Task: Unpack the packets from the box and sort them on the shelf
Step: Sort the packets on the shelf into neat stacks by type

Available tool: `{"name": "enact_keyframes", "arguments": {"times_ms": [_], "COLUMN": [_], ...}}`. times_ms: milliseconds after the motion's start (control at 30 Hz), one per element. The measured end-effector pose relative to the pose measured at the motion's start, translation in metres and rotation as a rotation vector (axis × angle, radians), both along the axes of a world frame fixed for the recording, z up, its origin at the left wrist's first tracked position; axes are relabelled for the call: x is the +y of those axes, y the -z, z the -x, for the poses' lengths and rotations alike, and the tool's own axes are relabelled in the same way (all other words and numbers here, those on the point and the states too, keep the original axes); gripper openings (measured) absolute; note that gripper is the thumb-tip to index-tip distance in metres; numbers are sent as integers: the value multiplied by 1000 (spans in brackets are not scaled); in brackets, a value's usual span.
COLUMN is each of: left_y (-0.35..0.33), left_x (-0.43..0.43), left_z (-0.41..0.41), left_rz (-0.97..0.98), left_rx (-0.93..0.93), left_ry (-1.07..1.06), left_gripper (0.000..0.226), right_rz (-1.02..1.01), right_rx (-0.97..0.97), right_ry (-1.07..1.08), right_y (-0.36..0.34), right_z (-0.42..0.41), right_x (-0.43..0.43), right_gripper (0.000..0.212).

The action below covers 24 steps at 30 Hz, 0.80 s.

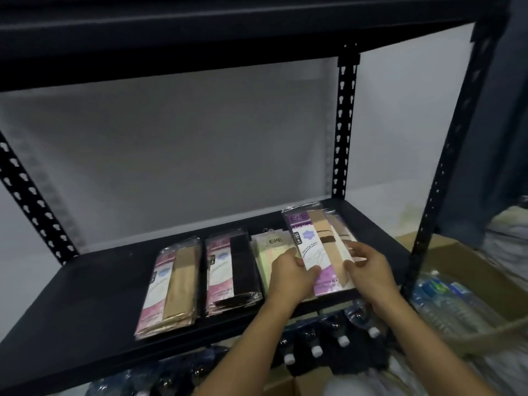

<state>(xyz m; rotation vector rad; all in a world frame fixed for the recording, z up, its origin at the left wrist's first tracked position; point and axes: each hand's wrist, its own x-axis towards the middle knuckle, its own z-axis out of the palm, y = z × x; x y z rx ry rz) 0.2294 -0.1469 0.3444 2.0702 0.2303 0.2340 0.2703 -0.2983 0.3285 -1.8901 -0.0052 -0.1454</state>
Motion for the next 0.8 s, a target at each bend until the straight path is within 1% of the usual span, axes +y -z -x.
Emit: {"name": "enact_keyframes", "arguments": {"times_ms": [167, 333, 433, 567, 633, 700, 800], "left_y": [12, 20, 32, 55, 48, 44, 45], "left_x": [-31, -44, -46, -48, -50, -50, -52], "left_z": [-32, -66, -83, -100, -95, -94, -93], "left_rz": [-39, -123, -190, -258, -249, -193, -122], "left_rx": [24, 40, 81, 179, 169, 162, 162], "left_ry": [26, 3, -31, -24, -25, -19, -9], "left_gripper": [32, 27, 33, 40, 40, 39, 43], "right_rz": [80, 219, 330, 353, 338, 312, 318], "right_rx": [-11, -42, -29, -41, -40, -32, -36], "right_ry": [43, 64, 56, 18, 31, 57, 84], "right_y": [16, 18, 22, 38, 40, 40, 37], "right_z": [-28, -55, -67, -78, -78, -78, -78], "right_x": [-29, -31, -28, -27, -28, -29, -28], "right_gripper": [37, 37, 36, 37, 39, 40, 38]}}
